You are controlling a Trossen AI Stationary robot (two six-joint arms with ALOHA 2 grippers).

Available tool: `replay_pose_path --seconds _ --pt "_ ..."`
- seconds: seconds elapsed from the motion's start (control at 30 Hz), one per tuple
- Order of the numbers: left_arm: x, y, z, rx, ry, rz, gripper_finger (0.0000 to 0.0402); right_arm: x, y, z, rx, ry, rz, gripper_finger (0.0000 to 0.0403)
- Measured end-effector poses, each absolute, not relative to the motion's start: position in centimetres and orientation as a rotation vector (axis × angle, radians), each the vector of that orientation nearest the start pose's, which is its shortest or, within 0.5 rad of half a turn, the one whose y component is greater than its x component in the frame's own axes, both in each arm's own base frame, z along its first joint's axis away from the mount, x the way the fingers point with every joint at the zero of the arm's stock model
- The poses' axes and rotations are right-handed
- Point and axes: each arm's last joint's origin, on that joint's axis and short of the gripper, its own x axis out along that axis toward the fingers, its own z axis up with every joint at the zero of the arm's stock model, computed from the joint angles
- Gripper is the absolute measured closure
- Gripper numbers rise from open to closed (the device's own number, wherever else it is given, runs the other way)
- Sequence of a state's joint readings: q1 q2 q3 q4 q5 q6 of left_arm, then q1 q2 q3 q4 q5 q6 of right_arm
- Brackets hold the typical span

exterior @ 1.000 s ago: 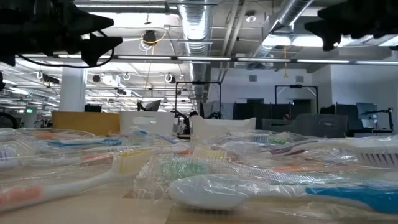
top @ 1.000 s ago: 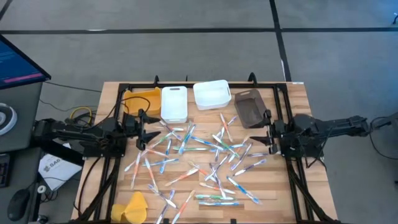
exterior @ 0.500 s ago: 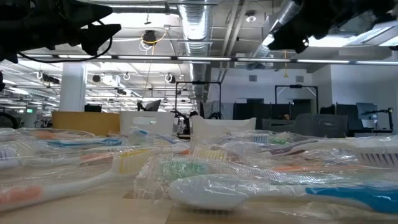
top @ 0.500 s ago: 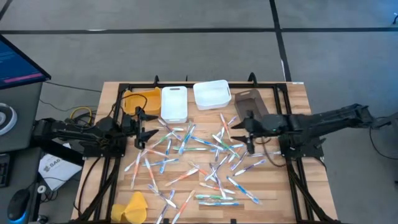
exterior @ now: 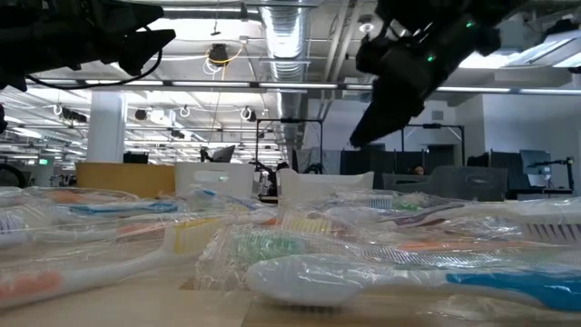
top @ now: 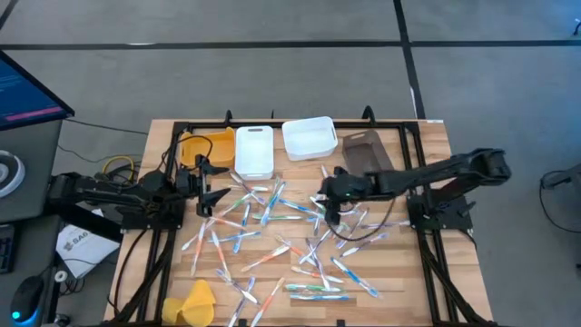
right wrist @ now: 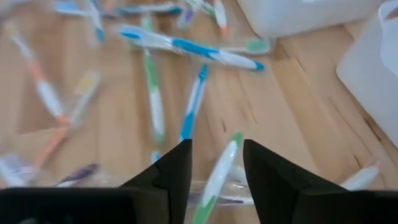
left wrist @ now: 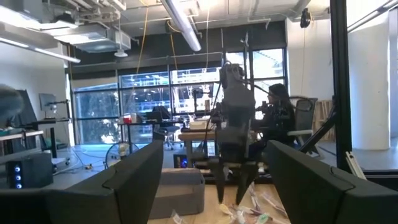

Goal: Pick & Place Toothbrushes
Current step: Put the green toothbrush into the black bin

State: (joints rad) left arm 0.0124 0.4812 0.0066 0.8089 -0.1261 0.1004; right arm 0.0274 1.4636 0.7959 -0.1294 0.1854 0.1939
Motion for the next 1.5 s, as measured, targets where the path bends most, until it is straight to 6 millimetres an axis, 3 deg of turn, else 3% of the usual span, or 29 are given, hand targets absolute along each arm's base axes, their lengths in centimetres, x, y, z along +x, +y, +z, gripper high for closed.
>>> replay_pose_path --seconds 0.27,0.43,0.8,1.3,1.5 --pt "12.3 0.5 19.8 0.081 -0.323 0.154 0.0121 31.0 -1.5 17.0 0.152 0.859 -0.307 0.0274" --pt "12.3 0.5 19.8 0.084 -0.324 0.155 0.0121 31.7 -1.6 15.8 0.147 0.906 -0.311 0.0241" --pt "12.3 0.5 19.8 0.105 -0.323 0.158 0.0121 31.9 -1.1 15.7 0.142 0.916 -0.297 0.0165" --pt "12.4 0.5 19.8 0.104 -0.314 0.157 0.0121 32.6 -1.4 12.4 0.134 1.002 -0.310 0.0165" --pt "12.4 0.5 19.8 0.104 -0.316 0.157 0.0121 32.6 -1.7 12.5 0.140 0.997 -0.319 0.0199"
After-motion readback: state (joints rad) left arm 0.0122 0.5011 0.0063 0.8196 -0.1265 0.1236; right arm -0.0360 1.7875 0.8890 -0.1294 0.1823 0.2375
